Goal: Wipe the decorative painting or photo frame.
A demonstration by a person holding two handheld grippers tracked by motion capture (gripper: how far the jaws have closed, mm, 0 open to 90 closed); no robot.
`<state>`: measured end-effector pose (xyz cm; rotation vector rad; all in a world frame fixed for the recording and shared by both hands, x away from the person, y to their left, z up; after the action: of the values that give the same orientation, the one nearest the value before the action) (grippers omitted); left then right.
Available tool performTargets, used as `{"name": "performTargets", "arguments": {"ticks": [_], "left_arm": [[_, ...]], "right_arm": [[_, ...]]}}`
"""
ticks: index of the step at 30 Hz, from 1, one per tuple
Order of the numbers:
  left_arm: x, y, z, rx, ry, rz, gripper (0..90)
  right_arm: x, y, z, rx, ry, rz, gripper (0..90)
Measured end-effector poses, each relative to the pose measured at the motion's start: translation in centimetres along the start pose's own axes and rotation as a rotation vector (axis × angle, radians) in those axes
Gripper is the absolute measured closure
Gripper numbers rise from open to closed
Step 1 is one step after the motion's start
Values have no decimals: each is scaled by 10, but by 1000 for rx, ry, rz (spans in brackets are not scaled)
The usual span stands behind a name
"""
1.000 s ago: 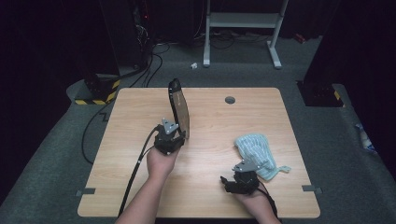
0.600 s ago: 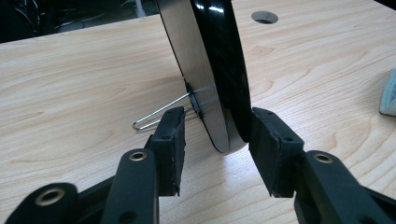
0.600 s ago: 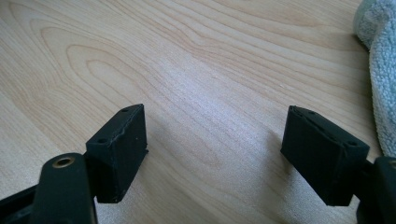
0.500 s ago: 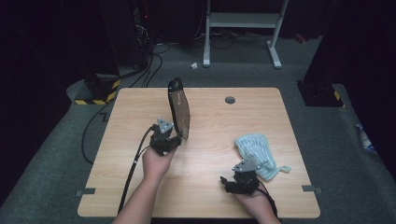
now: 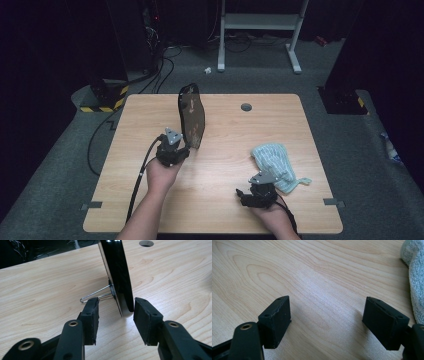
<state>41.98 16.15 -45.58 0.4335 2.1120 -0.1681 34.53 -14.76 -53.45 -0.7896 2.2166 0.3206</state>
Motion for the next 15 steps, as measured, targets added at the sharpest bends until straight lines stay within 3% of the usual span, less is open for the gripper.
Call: {"name": "performTargets", "arguments": {"ticks": [9,15], "left_arm": [[2,9,-4,9,-3,-16,563],[-2,8,-6,52,-29,-23,572]], "right_arm": [[0,0,0,2,0,0,223],[0,0,0,1,1,2,223]]}}
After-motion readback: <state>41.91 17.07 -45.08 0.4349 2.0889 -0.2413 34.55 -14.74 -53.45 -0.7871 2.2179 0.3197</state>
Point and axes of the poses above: each handheld gripper's, and its own axes: z roughly forward along the jaws, x roughly out of its underside, y roughly to its left, the point moved 1 cm from there along z, roughly forward along the jaws, and after that the axes turned 1 degree about -y, right-handed, at the moved point
